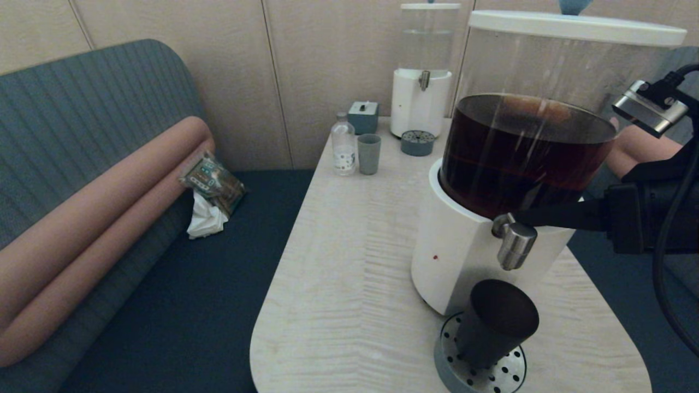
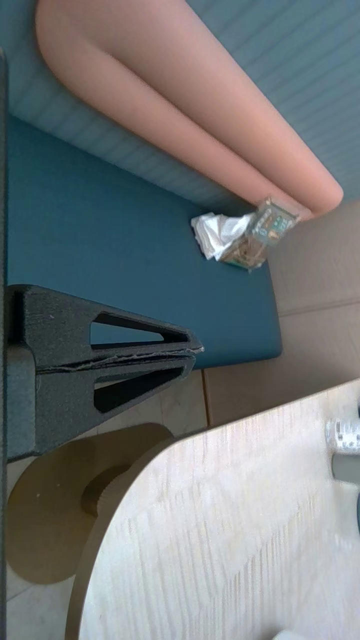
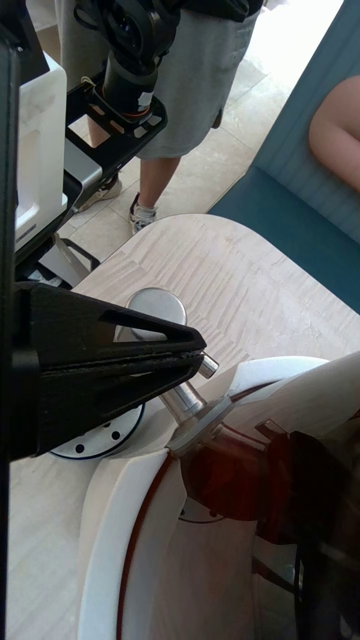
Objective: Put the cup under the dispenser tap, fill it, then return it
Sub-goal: Turn on the faucet
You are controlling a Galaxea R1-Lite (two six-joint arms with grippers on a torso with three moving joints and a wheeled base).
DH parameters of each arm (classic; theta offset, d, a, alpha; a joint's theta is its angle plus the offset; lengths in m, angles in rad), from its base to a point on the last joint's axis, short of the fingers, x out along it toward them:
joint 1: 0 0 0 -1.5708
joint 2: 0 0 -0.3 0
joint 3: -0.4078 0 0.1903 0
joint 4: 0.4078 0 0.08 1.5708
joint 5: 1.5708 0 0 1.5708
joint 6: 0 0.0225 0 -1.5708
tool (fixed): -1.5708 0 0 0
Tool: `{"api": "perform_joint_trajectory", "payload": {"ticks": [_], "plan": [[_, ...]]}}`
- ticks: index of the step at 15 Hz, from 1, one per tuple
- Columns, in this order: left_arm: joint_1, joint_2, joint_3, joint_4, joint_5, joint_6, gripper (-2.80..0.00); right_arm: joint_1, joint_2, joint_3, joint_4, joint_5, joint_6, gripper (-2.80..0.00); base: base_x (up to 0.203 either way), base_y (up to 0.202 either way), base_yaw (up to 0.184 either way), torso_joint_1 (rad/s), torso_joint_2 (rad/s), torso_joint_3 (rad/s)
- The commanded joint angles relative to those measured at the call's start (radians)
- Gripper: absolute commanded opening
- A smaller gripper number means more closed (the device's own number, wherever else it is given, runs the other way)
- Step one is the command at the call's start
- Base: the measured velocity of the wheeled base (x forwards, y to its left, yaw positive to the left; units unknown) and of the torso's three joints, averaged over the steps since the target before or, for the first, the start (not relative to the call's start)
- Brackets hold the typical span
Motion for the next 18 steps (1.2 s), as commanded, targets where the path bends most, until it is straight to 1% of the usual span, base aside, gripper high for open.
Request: {"api": "perform_joint_trajectory", "payload": {"ticks": [1,18], "plan": [[0.000,0.001,0.040,-0.001,0.000,0.002,-2.80,0.000,-0.001,0.002,0.004,0.008,0.001,-2.80,0.000,0.000,0.000,0.000,0.00,0.000],[0.000,0.001,0.040,-0.001,0.000,0.002,-2.80,0.001,-0.029,0.001,-0.040,0.017,-0.002,-2.80,0.000,0.000,0.000,0.000,0.00,0.000]]}}
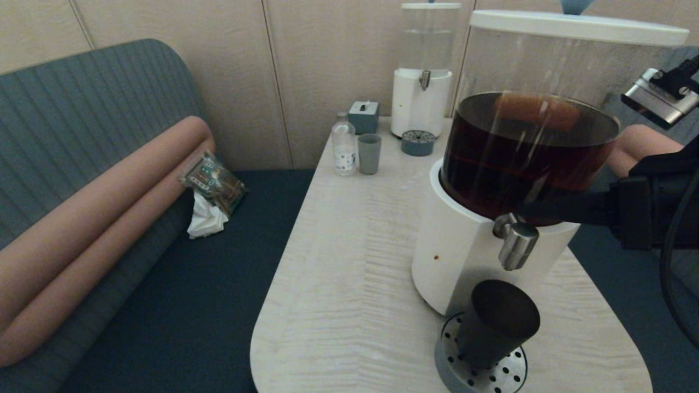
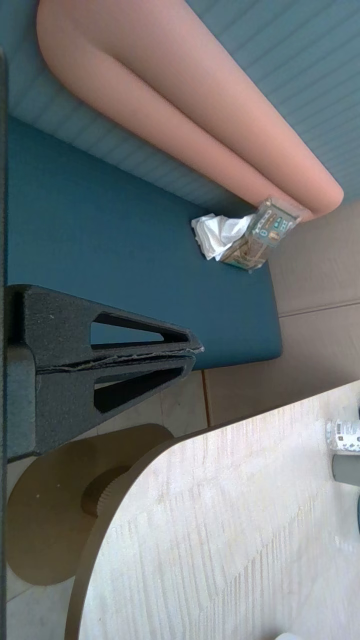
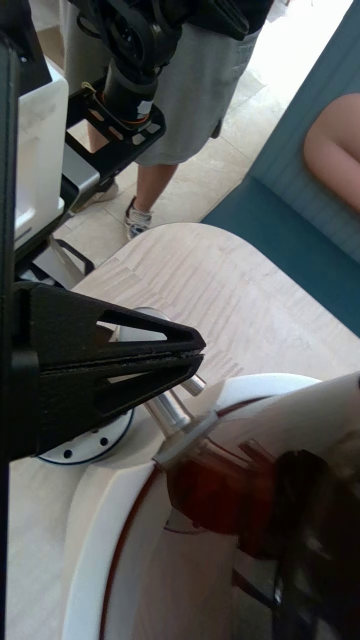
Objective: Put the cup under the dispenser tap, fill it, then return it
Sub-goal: Turn on the faucet
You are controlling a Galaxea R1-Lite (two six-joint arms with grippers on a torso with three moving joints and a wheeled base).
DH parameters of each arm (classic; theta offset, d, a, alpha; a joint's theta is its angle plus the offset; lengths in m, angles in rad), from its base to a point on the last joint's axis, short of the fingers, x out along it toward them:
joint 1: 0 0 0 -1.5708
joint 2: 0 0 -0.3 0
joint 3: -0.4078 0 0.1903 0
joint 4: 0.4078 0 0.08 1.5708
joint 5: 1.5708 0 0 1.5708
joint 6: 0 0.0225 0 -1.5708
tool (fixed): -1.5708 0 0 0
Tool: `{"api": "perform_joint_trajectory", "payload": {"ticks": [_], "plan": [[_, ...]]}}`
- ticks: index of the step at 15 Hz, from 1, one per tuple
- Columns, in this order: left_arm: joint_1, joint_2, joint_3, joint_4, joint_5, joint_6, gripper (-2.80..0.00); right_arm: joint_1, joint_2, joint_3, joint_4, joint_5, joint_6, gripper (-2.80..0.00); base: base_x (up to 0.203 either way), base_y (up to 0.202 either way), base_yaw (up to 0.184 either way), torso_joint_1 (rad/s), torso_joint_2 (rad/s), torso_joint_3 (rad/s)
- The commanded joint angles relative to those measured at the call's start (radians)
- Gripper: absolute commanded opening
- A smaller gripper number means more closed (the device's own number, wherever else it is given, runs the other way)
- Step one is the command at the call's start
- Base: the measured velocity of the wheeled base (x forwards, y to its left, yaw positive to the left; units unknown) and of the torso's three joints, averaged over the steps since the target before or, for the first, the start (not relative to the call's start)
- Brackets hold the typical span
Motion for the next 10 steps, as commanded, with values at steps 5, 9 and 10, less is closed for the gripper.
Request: {"api": "perform_joint_trajectory", "payload": {"ticks": [5,9,10], "plan": [[0.000,0.001,0.040,-0.001,-0.001,0.001,-2.80,-0.004,-0.055,0.011,0.009,-0.013,0.009,-2.80,0.000,0.000,0.000,0.000,0.00,0.000],[0.000,0.001,0.040,-0.001,-0.001,0.000,-2.80,-0.019,-0.064,0.010,0.104,-0.102,0.008,-2.80,0.000,0.000,0.000,0.000,0.00,0.000],[0.000,0.001,0.040,-0.001,-0.001,0.001,-2.80,-0.019,-0.056,0.004,0.123,-0.116,0.008,-2.80,0.000,0.000,0.000,0.000,0.00,0.000]]}}
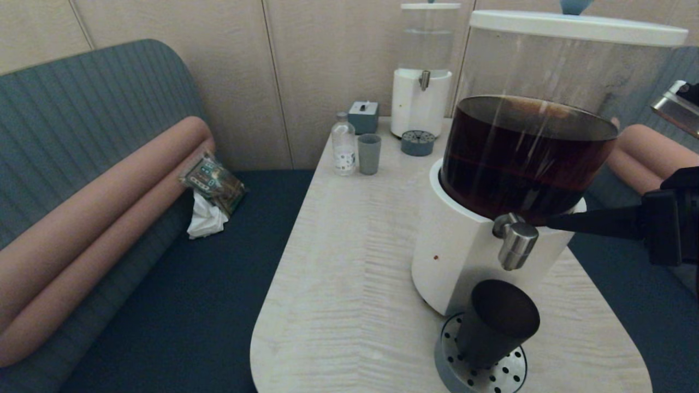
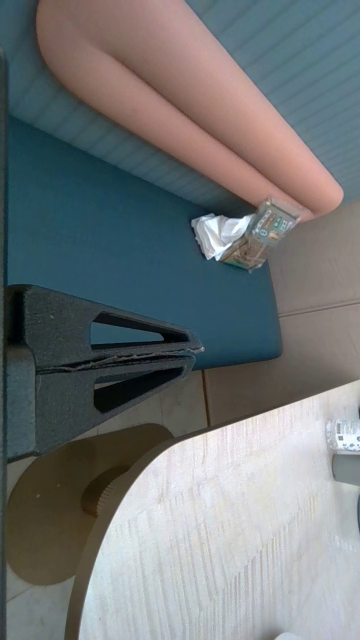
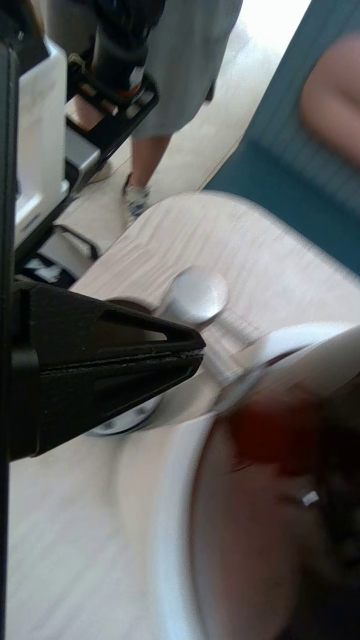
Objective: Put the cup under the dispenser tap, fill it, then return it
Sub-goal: Turn on the faucet
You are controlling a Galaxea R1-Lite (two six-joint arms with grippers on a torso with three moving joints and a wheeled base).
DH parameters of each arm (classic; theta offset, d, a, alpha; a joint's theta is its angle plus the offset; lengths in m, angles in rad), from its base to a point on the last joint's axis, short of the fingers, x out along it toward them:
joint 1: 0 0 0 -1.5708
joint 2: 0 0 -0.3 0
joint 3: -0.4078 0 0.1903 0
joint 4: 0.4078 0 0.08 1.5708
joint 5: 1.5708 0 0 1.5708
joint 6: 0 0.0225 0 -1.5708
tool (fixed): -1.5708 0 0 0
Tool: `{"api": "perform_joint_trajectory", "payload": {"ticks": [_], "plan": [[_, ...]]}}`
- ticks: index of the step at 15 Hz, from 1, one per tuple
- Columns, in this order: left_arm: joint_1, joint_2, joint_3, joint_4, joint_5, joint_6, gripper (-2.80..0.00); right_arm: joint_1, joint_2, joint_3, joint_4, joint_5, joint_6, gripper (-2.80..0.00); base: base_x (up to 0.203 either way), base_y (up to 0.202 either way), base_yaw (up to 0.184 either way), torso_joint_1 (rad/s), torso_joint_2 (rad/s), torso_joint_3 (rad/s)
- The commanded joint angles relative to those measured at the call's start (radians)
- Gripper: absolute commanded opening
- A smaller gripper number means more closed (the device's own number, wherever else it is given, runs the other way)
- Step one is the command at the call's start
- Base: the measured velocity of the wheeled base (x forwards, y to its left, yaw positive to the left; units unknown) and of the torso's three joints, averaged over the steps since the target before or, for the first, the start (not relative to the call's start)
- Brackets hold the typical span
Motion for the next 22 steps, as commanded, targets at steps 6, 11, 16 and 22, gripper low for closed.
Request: {"api": "perform_joint_trajectory", "payload": {"ticks": [6,11,16,22], "plan": [[0.000,0.001,0.040,-0.001,-0.001,0.000,-2.80,0.002,0.055,-0.011,0.003,-0.006,-0.004,-2.80,0.000,0.000,0.000,0.000,0.00,0.000],[0.000,0.001,0.040,-0.001,-0.001,0.001,-2.80,0.013,0.106,-0.007,-0.051,-0.005,-0.001,-2.80,0.000,0.000,0.000,0.000,0.00,0.000],[0.000,0.001,0.040,-0.001,-0.001,0.001,-2.80,0.029,0.133,-0.008,-0.093,-0.003,-0.001,-2.80,0.000,0.000,0.000,0.000,0.00,0.000],[0.000,0.001,0.040,-0.001,-0.001,0.000,-2.80,0.052,0.127,-0.003,-0.117,0.012,-0.003,-2.80,0.000,0.000,0.000,0.000,0.00,0.000]]}}
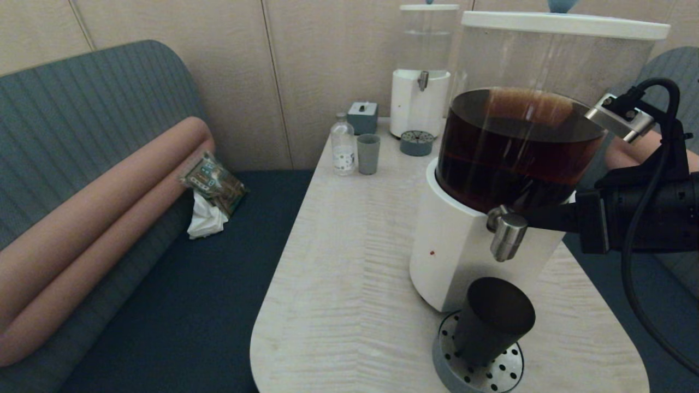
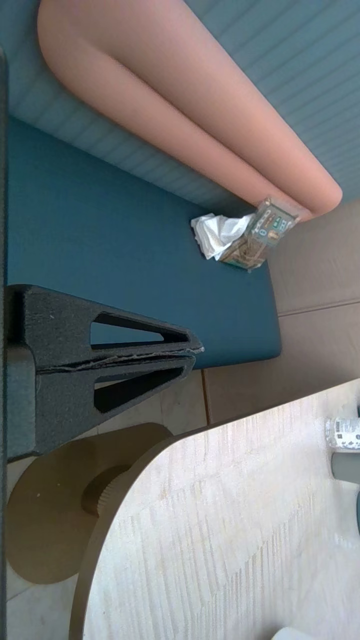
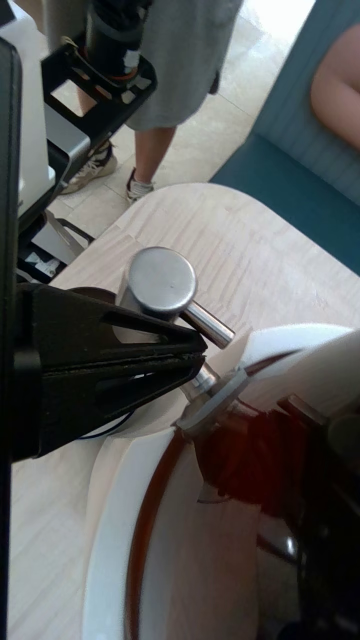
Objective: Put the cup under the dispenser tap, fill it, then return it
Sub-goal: Turn on the faucet
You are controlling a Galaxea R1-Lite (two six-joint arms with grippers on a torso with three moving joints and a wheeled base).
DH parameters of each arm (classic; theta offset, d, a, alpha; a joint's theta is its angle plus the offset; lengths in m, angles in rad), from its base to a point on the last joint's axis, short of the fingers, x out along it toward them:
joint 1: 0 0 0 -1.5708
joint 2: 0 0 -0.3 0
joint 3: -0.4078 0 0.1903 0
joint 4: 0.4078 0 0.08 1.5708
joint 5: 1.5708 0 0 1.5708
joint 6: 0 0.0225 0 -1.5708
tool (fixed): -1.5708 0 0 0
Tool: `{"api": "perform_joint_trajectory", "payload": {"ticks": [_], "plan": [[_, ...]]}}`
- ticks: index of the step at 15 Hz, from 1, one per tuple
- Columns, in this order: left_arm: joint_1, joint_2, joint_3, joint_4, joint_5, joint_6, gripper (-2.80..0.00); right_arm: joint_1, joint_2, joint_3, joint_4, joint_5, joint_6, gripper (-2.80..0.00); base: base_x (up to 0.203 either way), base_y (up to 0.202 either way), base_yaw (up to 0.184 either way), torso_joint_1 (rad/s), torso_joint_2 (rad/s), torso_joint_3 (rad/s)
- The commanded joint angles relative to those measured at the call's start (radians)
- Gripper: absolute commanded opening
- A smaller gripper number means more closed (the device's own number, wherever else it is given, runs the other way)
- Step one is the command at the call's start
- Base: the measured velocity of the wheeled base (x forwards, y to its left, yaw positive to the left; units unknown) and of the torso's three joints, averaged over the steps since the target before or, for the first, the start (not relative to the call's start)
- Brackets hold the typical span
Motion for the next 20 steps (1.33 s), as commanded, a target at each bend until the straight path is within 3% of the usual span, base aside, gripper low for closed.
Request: {"api": "perform_joint_trajectory", "payload": {"ticks": [1,4,8,20], "plan": [[0.000,0.001,0.040,-0.001,0.000,0.001,-2.80,0.003,-0.004,0.005,0.001,0.011,0.001,-2.80,0.000,0.000,0.000,0.000,0.00,0.000],[0.000,0.001,0.040,-0.001,0.000,0.001,-2.80,0.012,-0.021,0.012,0.001,0.016,-0.003,-2.80,0.000,0.000,0.000,0.000,0.00,0.000],[0.000,0.001,0.040,-0.001,0.000,0.000,-2.80,0.018,-0.031,0.043,0.002,0.016,-0.067,-2.80,0.000,0.000,0.000,0.000,0.00,0.000],[0.000,0.001,0.040,-0.001,0.000,0.000,-2.80,-0.012,-0.086,0.051,0.003,0.006,-0.069,-2.80,0.000,0.000,0.000,0.000,0.00,0.000]]}}
